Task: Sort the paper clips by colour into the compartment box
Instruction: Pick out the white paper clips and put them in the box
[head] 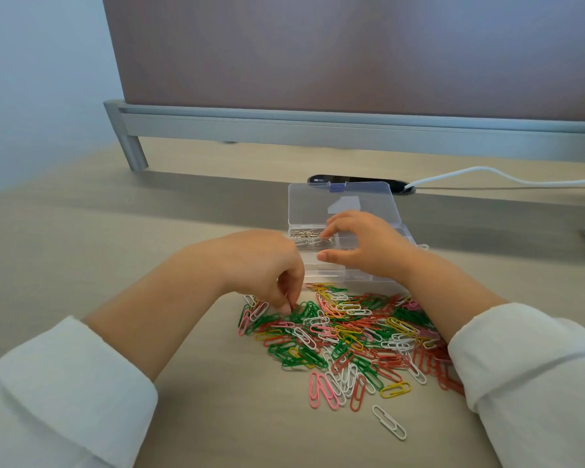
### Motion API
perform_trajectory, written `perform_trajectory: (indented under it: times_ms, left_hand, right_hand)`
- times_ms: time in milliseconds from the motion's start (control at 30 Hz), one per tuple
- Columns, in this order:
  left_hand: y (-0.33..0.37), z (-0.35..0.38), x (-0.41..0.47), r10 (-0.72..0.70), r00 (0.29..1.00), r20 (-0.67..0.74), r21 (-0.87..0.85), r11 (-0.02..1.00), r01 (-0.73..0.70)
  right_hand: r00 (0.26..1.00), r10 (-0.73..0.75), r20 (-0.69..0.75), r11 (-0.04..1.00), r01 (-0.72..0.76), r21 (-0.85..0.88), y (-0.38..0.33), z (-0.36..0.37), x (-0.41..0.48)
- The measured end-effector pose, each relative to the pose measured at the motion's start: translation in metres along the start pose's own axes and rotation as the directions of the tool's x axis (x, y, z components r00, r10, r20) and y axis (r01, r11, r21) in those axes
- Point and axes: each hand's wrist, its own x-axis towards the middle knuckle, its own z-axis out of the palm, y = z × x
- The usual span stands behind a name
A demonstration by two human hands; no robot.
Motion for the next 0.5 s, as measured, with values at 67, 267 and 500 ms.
perform_trajectory:
  times_ms: [67,267,500]
  left_hand:
    - [-0.0009,0.0002,-0.0001,0.001,1.0,0.011,-0.001,1.0,-0.001]
    - [-0.0022,0.0015,-0.0003,-0.022,1.0,-0.002,-0.037,0.999,0.022]
    - [-0.0058,0.0007,-0.0014,-0.014,0.999,-0.029,-0.278,0.96,0.005]
  right_hand:
    - [1.0,-0.001,0.0,1.0,0.001,-0.001,-0.0002,-0.0001,0.0001]
    - [1.0,-0.005,0.004,1.0,0.005,-0.002,-0.0001,0.0001,-0.0001]
    - [1.0,-0.003,-0.003,1.0,0.003,-0.01,0.0006,0.0013,0.0005]
